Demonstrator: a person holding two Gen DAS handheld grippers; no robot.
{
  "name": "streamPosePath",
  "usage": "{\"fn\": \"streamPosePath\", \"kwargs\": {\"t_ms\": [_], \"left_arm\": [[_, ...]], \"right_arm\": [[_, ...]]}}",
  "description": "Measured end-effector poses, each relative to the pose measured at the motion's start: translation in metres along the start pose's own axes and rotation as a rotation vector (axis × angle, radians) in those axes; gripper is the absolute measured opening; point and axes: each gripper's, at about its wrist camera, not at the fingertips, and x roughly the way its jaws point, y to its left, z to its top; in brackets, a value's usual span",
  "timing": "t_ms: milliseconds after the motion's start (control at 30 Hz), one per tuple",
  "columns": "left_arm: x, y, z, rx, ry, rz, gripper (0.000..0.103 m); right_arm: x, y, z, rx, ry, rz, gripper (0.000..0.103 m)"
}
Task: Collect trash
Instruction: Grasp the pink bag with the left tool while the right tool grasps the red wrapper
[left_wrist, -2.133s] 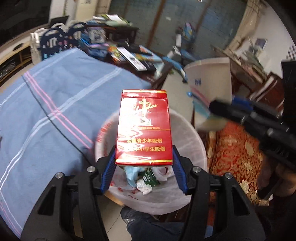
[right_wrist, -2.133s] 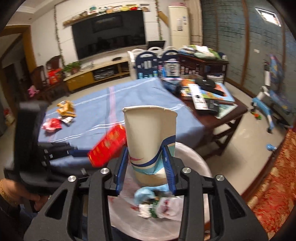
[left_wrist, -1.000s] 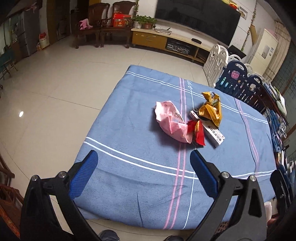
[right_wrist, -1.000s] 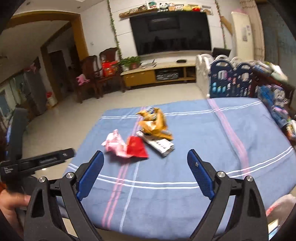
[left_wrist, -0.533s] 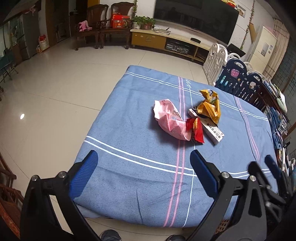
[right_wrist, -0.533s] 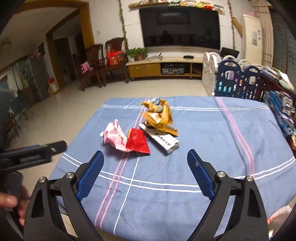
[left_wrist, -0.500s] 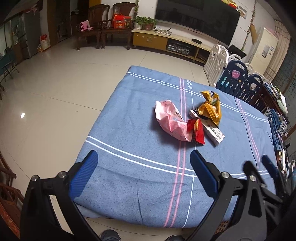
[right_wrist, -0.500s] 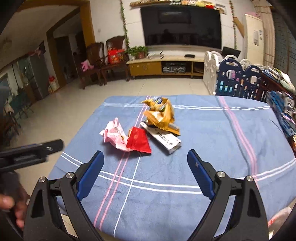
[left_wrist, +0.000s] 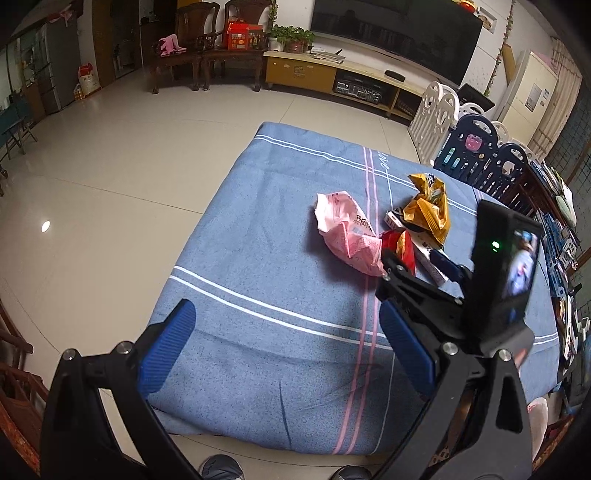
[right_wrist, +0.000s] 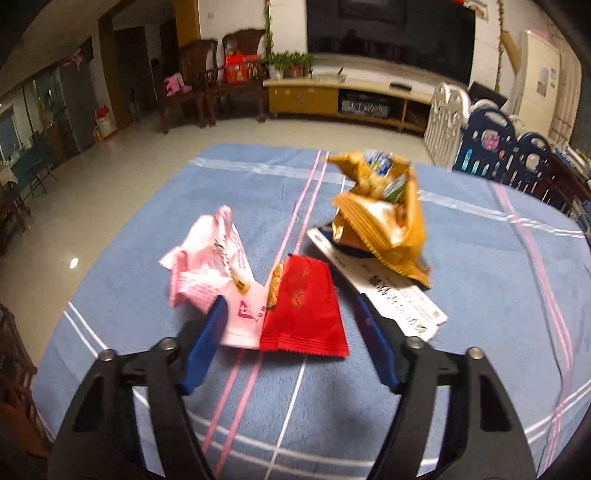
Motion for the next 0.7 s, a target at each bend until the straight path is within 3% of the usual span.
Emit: {"fn": "streamPosePath", "kwargs": {"t_ms": [100,200,500,600,700], "left_arm": [[0.006,-0.002,0.000,0.002,0.008,-0.005,0.099],[0.015,-0.007,0.002,-0.007,0.015,-0.013,0.099],[0.074,-0.038,0.018,-0.051,0.043,-0.049,0.099],[0.097,-0.050,0.028,-0.068,0.049,-0.042,0.091],[0.118,-0.059,0.037,-0.078,0.041,-0.038,0.089]], "right_arm": [[0.008,-0.010,-0.001,0.012,0.050,0.017,0.013],[-0.012,-0.022,-0.001,0.035,0.029,0.040,0.007],[-0.128,-0.063,0.001,0.214,-0.097,0.168,0.005],[-0.163,-0.065,-0.012,0.240,-0.136,0.193,0.005],[-0.177,-0.067,-0.021,0.245,-0.142,0.205,0.005]]}}
